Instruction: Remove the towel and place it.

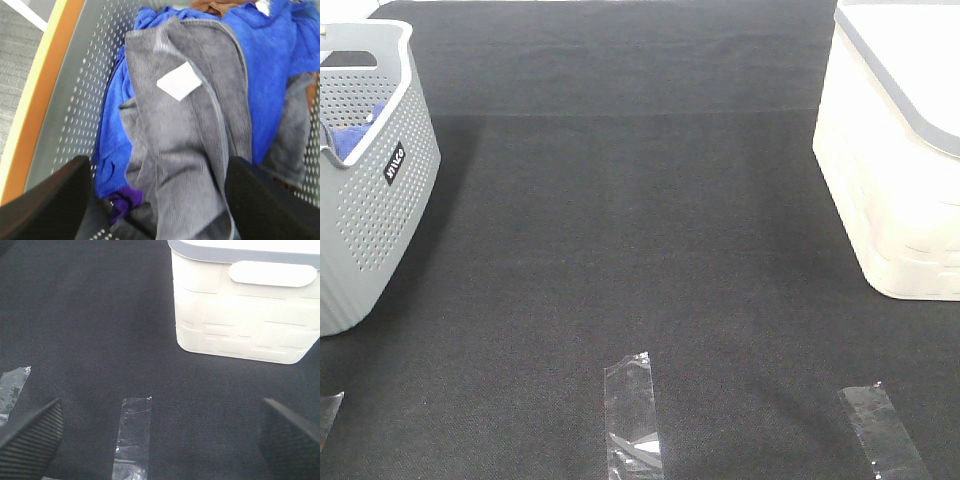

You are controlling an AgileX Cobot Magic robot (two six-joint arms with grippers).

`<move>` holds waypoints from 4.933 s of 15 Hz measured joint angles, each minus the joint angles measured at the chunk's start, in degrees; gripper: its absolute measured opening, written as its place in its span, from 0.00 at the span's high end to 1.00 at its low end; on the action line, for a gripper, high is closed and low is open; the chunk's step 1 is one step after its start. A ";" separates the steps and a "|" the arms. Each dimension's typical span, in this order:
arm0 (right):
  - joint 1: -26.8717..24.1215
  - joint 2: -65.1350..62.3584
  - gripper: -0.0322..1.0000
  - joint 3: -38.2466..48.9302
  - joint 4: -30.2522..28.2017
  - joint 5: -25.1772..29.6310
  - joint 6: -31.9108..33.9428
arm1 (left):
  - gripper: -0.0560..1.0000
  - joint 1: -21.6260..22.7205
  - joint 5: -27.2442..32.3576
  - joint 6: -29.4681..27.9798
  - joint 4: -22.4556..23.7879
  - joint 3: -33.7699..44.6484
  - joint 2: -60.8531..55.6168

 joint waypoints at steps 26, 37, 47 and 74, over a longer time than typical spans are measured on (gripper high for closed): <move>0.00 0.00 0.03 0.00 -0.06 0.00 0.00 | 0.33 5.39 8.02 -7.85 -11.40 -29.28 28.30; 0.00 0.00 0.03 0.00 -0.11 0.00 0.00 | 0.65 6.02 4.98 -7.28 -11.75 -29.28 32.31; 0.00 0.00 0.03 0.00 -0.11 0.00 0.00 | 0.95 6.02 4.53 0.52 -11.69 -29.28 23.89; 0.00 25.84 0.28 -7.85 23.32 -5.56 -19.71 | 0.95 -8.19 -14.55 34.89 -65.09 -29.28 -2.75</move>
